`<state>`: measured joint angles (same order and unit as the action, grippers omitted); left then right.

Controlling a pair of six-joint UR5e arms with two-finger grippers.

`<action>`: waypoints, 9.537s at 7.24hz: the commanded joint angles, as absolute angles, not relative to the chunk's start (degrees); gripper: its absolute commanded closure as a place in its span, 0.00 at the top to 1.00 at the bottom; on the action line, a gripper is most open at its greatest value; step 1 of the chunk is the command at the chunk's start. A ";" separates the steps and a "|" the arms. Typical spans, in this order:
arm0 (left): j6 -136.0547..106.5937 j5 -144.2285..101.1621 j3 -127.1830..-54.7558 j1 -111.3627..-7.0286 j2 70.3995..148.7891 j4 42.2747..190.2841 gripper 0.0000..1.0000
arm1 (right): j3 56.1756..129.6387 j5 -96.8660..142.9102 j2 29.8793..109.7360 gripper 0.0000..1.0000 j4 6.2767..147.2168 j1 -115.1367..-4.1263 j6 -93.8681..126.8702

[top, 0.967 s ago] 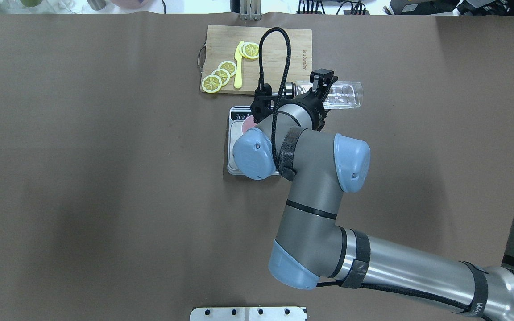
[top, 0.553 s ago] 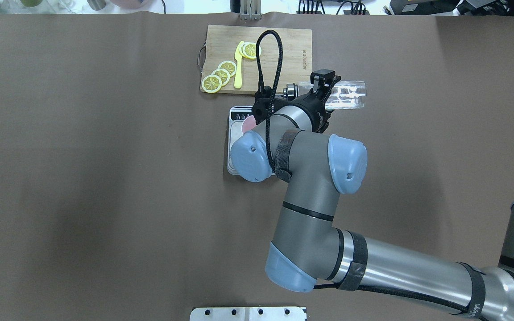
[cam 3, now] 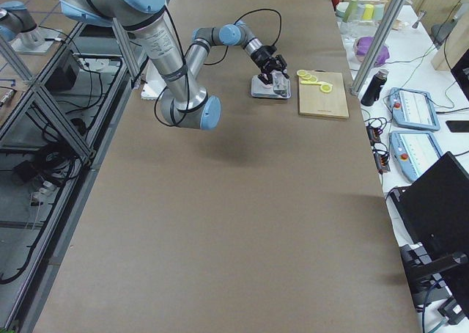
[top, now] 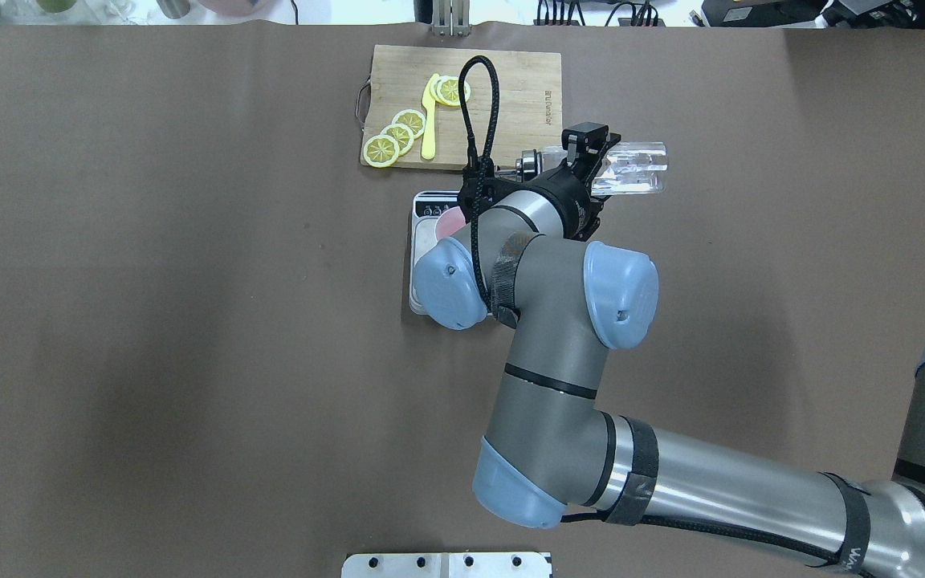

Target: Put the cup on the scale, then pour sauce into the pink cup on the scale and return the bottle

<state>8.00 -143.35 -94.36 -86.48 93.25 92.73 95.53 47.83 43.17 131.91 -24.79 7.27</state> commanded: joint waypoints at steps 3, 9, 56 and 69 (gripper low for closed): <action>8.00 -143.79 -93.61 -86.84 93.34 92.72 0.99 | 96.67 47.11 43.15 0.22 134.12 -24.61 10.10; 7.73 -143.79 -94.22 -87.62 94.48 92.81 0.99 | 105.02 51.99 49.38 0.22 121.10 -22.06 16.24; 6.94 -143.35 -95.71 -87.63 100.55 98.09 0.99 | 99.29 76.46 88.22 1.00 29.18 -26.90 39.55; 7.12 -143.35 -95.54 -87.63 100.02 98.09 0.99 | 88.00 90.72 98.29 1.00 15.36 -46.77 30.74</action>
<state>7.07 -143.35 -95.61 -87.63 100.15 98.08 91.43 83.31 100.64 13.47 -38.33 35.83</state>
